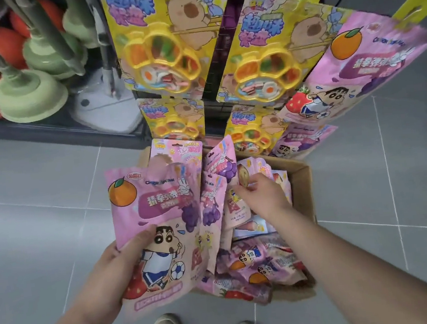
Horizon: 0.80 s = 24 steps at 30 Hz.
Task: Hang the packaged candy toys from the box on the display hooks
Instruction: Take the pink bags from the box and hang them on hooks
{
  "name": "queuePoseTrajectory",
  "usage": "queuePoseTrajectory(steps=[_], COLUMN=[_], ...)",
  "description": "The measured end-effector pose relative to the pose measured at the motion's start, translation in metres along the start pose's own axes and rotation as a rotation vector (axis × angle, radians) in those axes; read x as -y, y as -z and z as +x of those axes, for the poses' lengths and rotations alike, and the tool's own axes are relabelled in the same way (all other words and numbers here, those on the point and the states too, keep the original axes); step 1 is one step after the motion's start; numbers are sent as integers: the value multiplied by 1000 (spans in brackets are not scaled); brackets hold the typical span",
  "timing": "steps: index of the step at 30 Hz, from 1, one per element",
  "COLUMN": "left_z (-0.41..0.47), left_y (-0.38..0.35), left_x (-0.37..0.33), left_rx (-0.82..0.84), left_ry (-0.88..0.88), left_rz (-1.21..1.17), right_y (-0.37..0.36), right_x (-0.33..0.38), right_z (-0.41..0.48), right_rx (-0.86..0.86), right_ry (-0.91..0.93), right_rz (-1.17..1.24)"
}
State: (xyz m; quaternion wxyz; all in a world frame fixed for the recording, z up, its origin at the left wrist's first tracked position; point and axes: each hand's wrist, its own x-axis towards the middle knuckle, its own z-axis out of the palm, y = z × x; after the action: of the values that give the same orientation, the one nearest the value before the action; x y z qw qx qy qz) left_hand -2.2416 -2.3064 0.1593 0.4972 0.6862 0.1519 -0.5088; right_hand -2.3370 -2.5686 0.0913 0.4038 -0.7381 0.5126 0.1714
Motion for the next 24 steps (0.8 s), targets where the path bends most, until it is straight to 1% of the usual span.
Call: queuePoseTrajectory(steps=[2, 4, 8, 11, 13, 17, 24], left_z=[4, 4, -4, -18, -31, -75, -189], left_y=[4, 8, 11, 9, 6, -7, -33], left_x=[6, 12, 17, 12, 3, -32, -109], left_rx=[-7, 3, 8, -14, -10, 30, 201], left_ry=[12, 13, 15, 21, 25, 2, -94], left_rz=[25, 36, 59, 75, 80, 98, 138], right_y=[-10, -16, -15, 3, 25, 87, 201], right_x=[4, 6, -2, -11, -18, -28, -22], right_z=[11, 17, 11, -9, -28, -84, -220], right_rx=[34, 27, -26, -84, -117, -175, -225], right_ry=[40, 89, 101, 89, 113, 133, 181], right_rz=[-95, -166, -132, -143, -157, -112, 87])
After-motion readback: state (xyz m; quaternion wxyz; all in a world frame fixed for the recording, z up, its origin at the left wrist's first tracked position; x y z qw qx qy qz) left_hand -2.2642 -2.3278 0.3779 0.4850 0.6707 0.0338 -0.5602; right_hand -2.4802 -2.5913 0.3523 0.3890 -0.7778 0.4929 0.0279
